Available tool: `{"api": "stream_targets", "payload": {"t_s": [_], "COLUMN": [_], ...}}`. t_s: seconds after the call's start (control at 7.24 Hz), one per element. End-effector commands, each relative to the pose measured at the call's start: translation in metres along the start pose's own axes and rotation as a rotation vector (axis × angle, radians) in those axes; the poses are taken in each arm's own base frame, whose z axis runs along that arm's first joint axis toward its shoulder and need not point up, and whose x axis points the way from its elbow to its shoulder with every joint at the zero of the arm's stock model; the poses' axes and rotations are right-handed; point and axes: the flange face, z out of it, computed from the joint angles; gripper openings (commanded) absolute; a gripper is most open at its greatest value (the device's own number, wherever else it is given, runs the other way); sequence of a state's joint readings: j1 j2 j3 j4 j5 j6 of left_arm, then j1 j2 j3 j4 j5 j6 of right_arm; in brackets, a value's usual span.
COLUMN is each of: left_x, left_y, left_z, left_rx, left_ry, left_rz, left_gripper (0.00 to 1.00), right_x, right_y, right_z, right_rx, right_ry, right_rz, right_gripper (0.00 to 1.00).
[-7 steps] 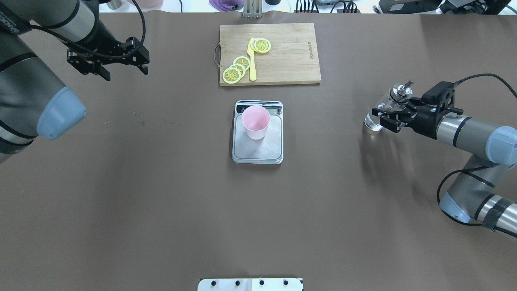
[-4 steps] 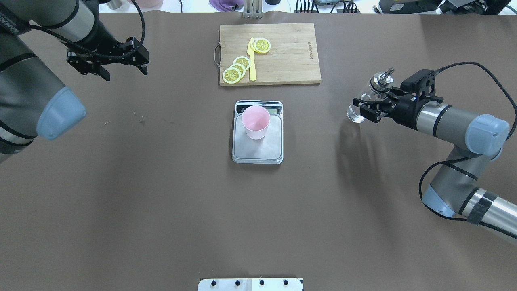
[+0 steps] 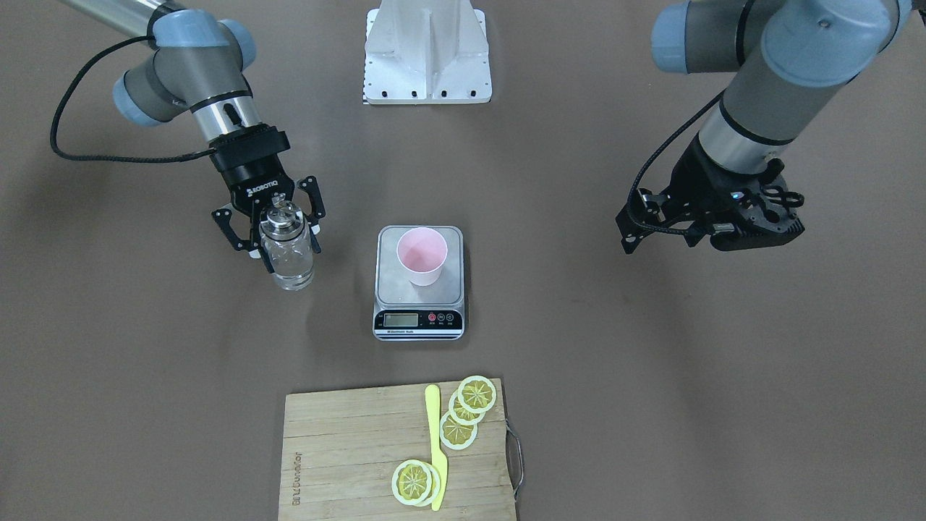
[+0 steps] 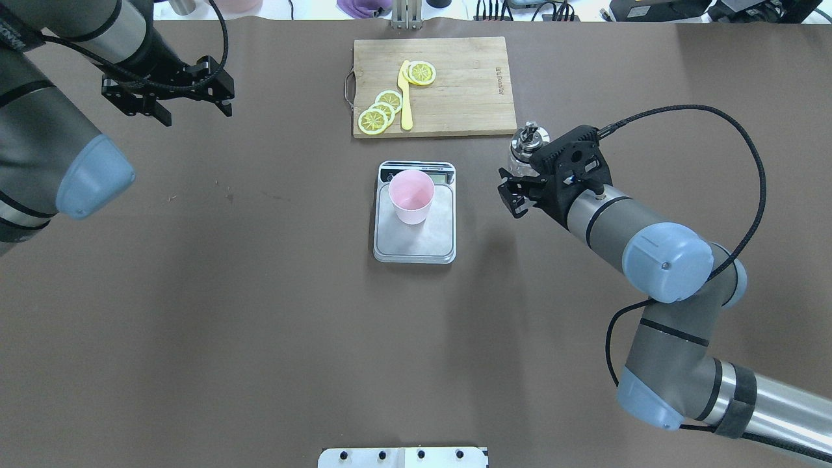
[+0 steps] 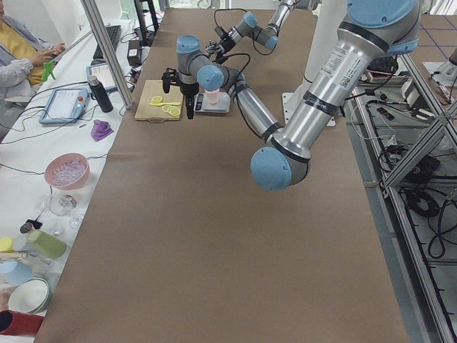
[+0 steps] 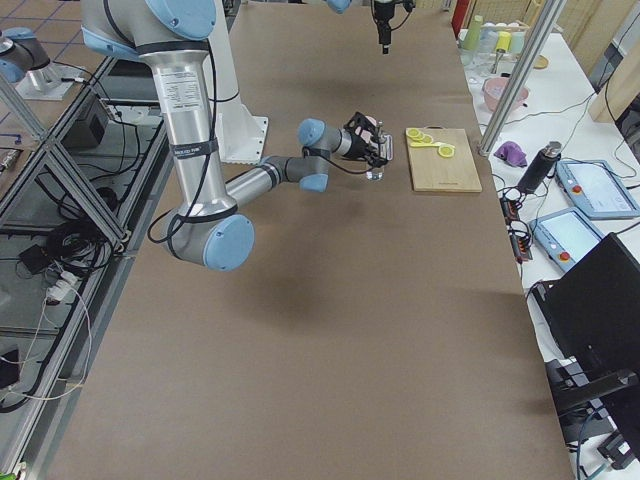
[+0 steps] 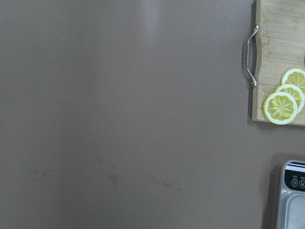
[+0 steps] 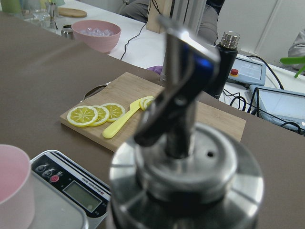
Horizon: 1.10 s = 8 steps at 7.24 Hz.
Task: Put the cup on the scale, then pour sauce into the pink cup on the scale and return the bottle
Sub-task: 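Carry the sauce bottle with the right gripper over the pink cup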
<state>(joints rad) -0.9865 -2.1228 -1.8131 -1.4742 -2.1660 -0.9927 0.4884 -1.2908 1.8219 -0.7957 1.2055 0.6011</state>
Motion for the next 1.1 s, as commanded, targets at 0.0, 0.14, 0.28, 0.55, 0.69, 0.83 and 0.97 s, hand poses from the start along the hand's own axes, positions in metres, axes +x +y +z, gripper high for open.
{"api": "stream_targets", "payload": {"t_s": [0.0, 0.14, 0.28, 0.55, 0.69, 0.83, 0.97], "left_x": [-0.003, -0.004, -0.012, -0.058, -0.087, -0.103, -0.105], "left_y": [-0.003, -0.003, -0.010, -0.028, -0.032, -0.036, -0.037], "left_z": [0.001, 0.002, -0.008, -0.020, -0.024, -0.026, -0.024], "left_rx": [0.001, -0.001, 0.016, 0.025, 0.021, 0.023, 0.021], "left_ry": [-0.004, -0.006, -0.005, -0.021, -0.032, -0.043, -0.046], "left_rz": [-0.001, 0.000, 0.031, 0.104, 0.159, 0.180, 0.181], "left_gripper": [0.95, 0.94, 0.93, 0.93, 0.94, 0.94, 0.94], "right_x": [-0.019, -0.030, -0.052, -0.064, -0.071, -0.084, -0.083], "right_y": [-0.002, 0.001, -0.020, -0.035, -0.034, -0.036, -0.031], "right_z": [-0.006, 0.001, 0.006, 0.004, 0.005, 0.006, 0.010], "right_rx": [-0.030, -0.055, -0.102, -0.209, -0.226, -0.264, -0.331], "right_ry": [0.036, 0.096, 0.132, 0.207, 0.255, 0.287, 0.326], "right_rz": [-0.092, -0.172, -0.201, -0.264, -0.308, -0.351, -0.396], "right_gripper": [0.00, 0.00, 0.00, 0.00, 0.00, 0.00, 0.00]}}
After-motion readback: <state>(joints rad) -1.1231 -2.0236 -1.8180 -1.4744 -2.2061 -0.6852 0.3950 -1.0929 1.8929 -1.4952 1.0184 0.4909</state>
